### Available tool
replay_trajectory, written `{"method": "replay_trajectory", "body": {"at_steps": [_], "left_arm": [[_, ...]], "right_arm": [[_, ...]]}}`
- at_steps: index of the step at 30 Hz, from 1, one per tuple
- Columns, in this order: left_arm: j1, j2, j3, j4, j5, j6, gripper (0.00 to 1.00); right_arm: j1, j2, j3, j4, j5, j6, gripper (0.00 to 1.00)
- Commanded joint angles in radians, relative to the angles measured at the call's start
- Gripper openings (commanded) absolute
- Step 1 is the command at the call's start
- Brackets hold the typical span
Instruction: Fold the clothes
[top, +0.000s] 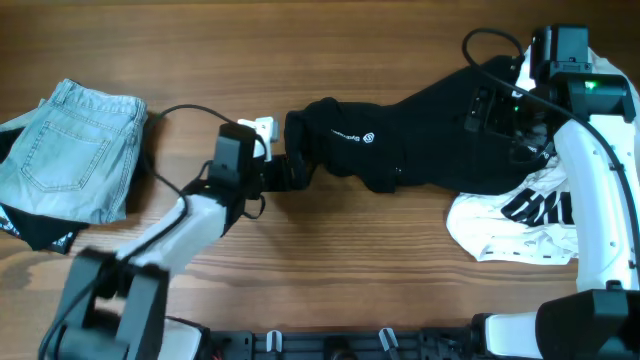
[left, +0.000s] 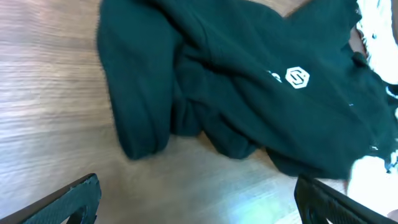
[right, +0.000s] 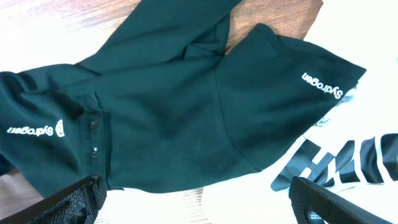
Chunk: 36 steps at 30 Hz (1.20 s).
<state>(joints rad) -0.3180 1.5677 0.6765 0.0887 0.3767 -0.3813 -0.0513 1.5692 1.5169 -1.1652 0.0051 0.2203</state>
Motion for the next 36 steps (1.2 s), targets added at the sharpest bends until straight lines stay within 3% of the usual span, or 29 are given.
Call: {"method": "replay_trajectory", "body": {"at_steps": [1, 3, 4, 5, 6, 7, 12, 15, 22, 23, 24, 26, 28, 36], "left_arm": [[-0.021, 0.114, 0.01, 0.114, 0.016, -0.024, 0.97], [-0.027, 0.162, 0.01, 0.182, 0.015, -0.024, 0.84], [-0.027, 0.18, 0.01, 0.212, 0.015, -0.024, 0.66], [-0.026, 0.197, 0.01, 0.254, -0.002, -0.023, 0.32], [-0.025, 0.199, 0.01, 0.277, -0.032, -0.023, 0.08], [-0.022, 0.199, 0.01, 0.299, -0.069, -0.023, 0.04], [0.051, 0.161, 0.079, 0.379, -0.256, -0.016, 0.04], [0.149, 0.124, 0.204, 0.375, -0.275, -0.016, 0.04], [0.333, 0.117, 0.541, 0.148, -0.304, 0.011, 0.04], [0.351, 0.117, 0.56, 0.116, -0.304, 0.01, 0.1], [0.364, 0.117, 0.57, 0.082, -0.298, 0.01, 0.35], [0.378, 0.117, 0.57, 0.002, -0.276, 0.01, 1.0], [0.376, 0.118, 0.57, -0.179, -0.269, 0.01, 1.0], [0.255, 0.171, 0.566, -0.65, -0.134, 0.006, 1.0]], "right_arm": [[-0.001, -0.014, 0.007, -0.002, 0.02, 0.016, 1.0], [-0.001, -0.014, 0.007, -0.002, 0.021, 0.016, 1.0], [-0.001, -0.014, 0.007, -0.002, 0.02, 0.016, 1.0], [-0.001, -0.014, 0.007, -0.003, 0.02, 0.016, 1.0], [-0.001, -0.014, 0.007, -0.003, 0.02, 0.016, 1.0], [-0.001, -0.014, 0.007, -0.004, 0.02, 0.016, 1.0], [-0.001, -0.014, 0.007, -0.01, 0.021, 0.018, 1.0], [-0.001, -0.014, 0.007, -0.018, 0.021, 0.018, 1.0], [-0.001, -0.014, 0.007, -0.019, 0.017, 0.018, 1.0], [-0.001, -0.014, 0.007, -0.019, 0.016, 0.017, 1.0], [-0.001, -0.014, 0.007, -0.019, 0.016, 0.018, 1.0], [-0.001, -0.014, 0.007, -0.018, 0.016, 0.018, 1.0], [-0.001, -0.014, 0.007, -0.018, 0.016, 0.018, 1.0], [-0.001, -0.014, 0.007, -0.018, 0.013, 0.017, 1.0]]}}
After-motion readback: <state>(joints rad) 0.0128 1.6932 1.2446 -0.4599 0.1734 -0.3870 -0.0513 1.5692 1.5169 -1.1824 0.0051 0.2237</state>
